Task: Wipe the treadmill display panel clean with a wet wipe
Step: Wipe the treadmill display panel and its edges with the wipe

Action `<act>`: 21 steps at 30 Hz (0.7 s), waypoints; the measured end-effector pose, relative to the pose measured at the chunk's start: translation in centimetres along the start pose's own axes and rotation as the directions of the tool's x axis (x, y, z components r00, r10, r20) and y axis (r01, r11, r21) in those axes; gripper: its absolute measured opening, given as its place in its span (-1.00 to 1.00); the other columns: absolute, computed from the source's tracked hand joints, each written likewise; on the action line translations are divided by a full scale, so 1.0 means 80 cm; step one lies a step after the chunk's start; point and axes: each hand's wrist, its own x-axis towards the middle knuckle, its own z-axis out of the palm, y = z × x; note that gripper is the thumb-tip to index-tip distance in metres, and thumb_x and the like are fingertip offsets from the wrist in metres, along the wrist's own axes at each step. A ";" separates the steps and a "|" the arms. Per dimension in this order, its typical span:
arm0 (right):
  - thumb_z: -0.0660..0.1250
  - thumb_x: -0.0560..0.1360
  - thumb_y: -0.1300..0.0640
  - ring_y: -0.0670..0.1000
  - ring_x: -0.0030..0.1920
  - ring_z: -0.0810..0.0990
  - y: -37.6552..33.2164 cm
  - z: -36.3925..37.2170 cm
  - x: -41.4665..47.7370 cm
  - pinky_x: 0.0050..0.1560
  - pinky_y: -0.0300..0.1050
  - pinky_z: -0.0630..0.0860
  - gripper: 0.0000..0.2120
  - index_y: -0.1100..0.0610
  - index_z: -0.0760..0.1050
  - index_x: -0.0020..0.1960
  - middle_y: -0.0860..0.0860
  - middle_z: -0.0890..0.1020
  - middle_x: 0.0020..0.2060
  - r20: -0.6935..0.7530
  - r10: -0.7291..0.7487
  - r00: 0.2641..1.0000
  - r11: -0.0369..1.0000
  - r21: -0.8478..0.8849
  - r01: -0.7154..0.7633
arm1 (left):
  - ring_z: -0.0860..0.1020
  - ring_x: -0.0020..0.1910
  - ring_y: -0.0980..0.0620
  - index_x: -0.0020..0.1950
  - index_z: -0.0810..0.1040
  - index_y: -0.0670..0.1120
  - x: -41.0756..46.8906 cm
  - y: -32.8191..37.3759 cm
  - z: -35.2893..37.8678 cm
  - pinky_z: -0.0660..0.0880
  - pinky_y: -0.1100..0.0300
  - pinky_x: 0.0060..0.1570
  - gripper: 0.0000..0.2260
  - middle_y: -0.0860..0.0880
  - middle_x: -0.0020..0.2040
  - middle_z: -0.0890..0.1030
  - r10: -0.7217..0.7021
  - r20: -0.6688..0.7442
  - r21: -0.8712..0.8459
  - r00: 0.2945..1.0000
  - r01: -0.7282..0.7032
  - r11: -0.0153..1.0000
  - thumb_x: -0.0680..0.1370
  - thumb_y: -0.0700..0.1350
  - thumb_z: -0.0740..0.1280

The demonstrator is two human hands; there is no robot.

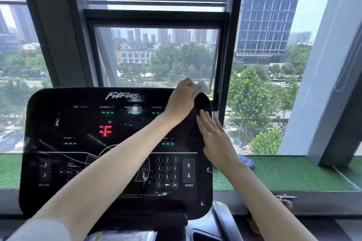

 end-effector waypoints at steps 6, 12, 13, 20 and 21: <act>0.18 0.26 0.55 0.09 0.49 -0.01 -0.002 -0.002 -0.002 0.47 -0.01 -0.10 -0.21 0.32 0.11 0.47 0.21 0.12 0.48 -0.026 0.008 1.000 1.000 0.027 -0.007 | 0.41 0.05 0.04 0.31 0.48 -0.11 -0.004 0.014 -0.005 0.39 0.22 0.04 -0.70 0.00 -0.03 0.43 0.154 0.229 -0.001 0.961 -0.158 0.987 0.62 -0.27 0.16; 0.27 0.17 0.58 0.13 0.39 0.32 -0.003 -0.016 -0.044 0.39 0.13 0.22 -0.27 0.35 0.36 0.35 0.23 0.39 0.35 -0.097 0.067 0.993 0.997 0.052 -0.062 | 0.30 -0.01 0.08 0.33 0.44 -0.06 -0.033 0.022 0.012 0.41 0.19 -0.10 -0.59 -0.01 0.01 0.42 0.260 0.317 0.102 0.912 -0.305 0.947 0.54 -0.38 0.19; 0.31 0.15 0.57 0.13 0.36 0.37 -0.004 -0.015 -0.056 0.38 0.14 0.22 -0.27 0.34 0.39 0.33 0.23 0.41 0.33 -0.077 0.067 0.995 0.997 0.030 -0.065 | 0.31 0.01 0.08 0.33 0.43 -0.05 -0.037 0.021 0.013 0.38 0.23 -0.12 -0.58 -0.01 0.01 0.41 0.305 0.365 0.084 0.879 -0.358 0.930 0.54 -0.38 0.20; 0.34 0.19 0.48 0.09 0.37 0.37 -0.011 0.012 -0.088 0.37 0.11 0.24 -0.31 0.31 0.41 0.33 0.19 0.43 0.33 0.021 0.051 0.998 0.999 0.011 -0.052 | 0.38 0.01 -0.03 0.26 0.50 -0.10 -0.025 0.013 0.011 0.47 0.05 -0.06 -0.64 -0.08 0.00 0.46 0.186 0.225 0.132 0.957 -0.219 0.967 0.53 -0.39 0.20; 0.33 0.19 0.48 0.09 0.37 0.37 -0.012 0.014 -0.087 0.37 0.11 0.26 -0.31 0.31 0.40 0.33 0.19 0.43 0.33 0.031 0.051 0.998 0.999 0.012 -0.052 | 0.37 0.01 -0.01 0.27 0.49 -0.08 -0.037 0.018 0.014 0.47 0.08 -0.09 -0.61 -0.06 0.01 0.45 0.294 0.331 0.110 0.897 -0.346 0.932 0.52 -0.40 0.20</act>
